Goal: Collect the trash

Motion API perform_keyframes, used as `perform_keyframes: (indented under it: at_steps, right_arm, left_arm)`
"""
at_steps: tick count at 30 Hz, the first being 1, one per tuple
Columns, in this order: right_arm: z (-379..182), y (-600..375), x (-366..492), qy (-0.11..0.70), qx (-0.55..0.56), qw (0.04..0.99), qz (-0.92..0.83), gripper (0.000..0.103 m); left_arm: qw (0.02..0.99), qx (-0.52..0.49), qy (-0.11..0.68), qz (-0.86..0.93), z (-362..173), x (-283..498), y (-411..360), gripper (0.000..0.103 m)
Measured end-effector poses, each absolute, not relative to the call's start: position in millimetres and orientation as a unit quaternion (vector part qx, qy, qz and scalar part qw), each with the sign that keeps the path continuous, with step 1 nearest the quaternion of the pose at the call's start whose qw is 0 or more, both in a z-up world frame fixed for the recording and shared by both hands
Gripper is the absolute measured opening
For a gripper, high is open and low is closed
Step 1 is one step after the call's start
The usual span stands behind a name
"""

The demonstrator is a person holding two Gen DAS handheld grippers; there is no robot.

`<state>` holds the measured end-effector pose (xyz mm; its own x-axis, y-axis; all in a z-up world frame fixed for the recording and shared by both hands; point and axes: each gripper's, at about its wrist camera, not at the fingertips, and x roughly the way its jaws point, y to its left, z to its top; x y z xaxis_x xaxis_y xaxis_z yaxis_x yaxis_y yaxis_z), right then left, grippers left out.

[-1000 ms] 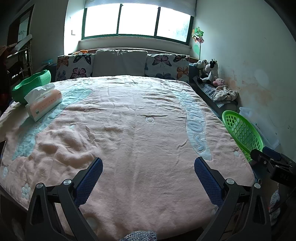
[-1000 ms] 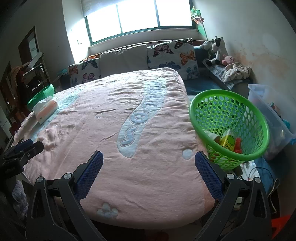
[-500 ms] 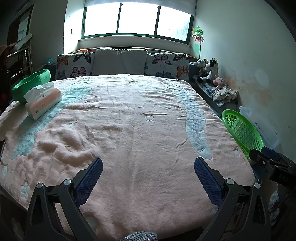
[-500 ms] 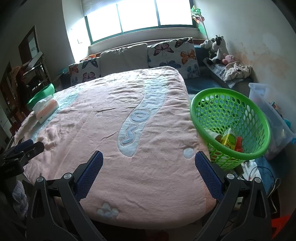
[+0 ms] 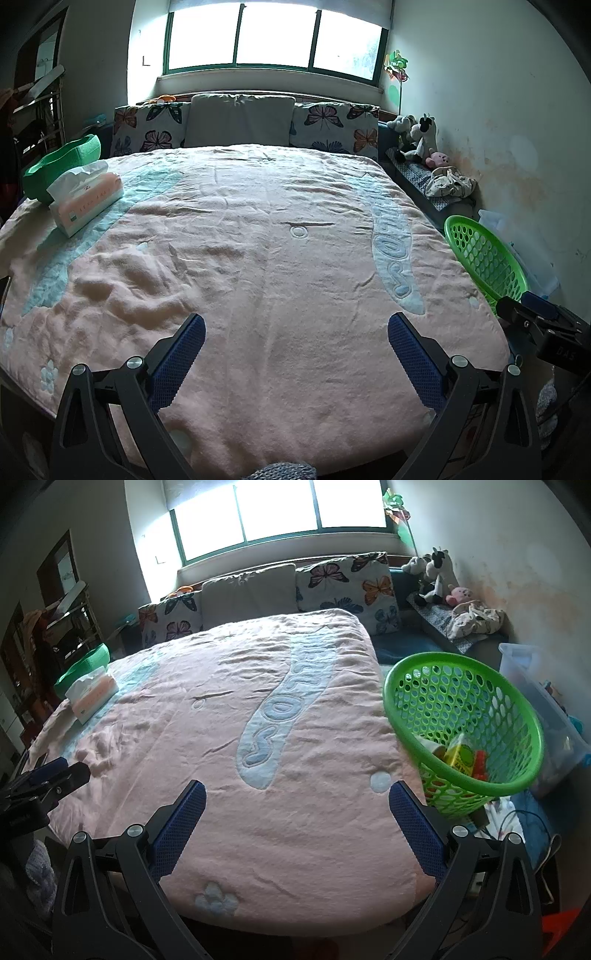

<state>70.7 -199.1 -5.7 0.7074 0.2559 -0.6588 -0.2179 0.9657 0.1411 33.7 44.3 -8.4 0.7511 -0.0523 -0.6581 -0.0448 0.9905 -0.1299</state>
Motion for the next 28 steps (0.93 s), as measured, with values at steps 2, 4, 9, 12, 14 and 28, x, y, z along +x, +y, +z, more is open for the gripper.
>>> perform_keyframes:
  at_steps: [2,4,9,12,14,28]
  right_arm:
    - [-6.1,-198.8,70.6,0.360,0.027,0.923,0.129,0.099]
    - [-6.4,-198.7,70.9,0.361,0.027,0.923,0.128,0.099]
    - [-6.6,-199.0,70.9,0.362,0.027,0.923,0.129,0.099]
    - [-6.9,-199.1,71.2,0.362,0.027,0.923,0.130,0.099]
    - [-7.1,-199.0,71.2,0.362,0.027,0.923,0.129,0.099]
    - [-9.7,-197.6,71.1,0.363,0.029,0.922,0.131,0.099]
  left_arm:
    - [0.933,-0.069,0.352,-0.002,-8.5,33.5,44.2,0.096]
    - [0.933,-0.068,0.352,-0.002,-8.6,33.8,44.1,0.096]
    - [0.933,-0.069,0.352,0.000,-8.7,33.8,44.6,0.096]
    - [0.934,-0.070,0.351,0.004,-10.1,33.4,45.2,0.096]
    - [0.933,-0.071,0.351,0.007,-10.9,33.1,46.2,0.096]
    - [0.933,-0.070,0.352,0.012,-12.7,32.5,47.5,0.096]
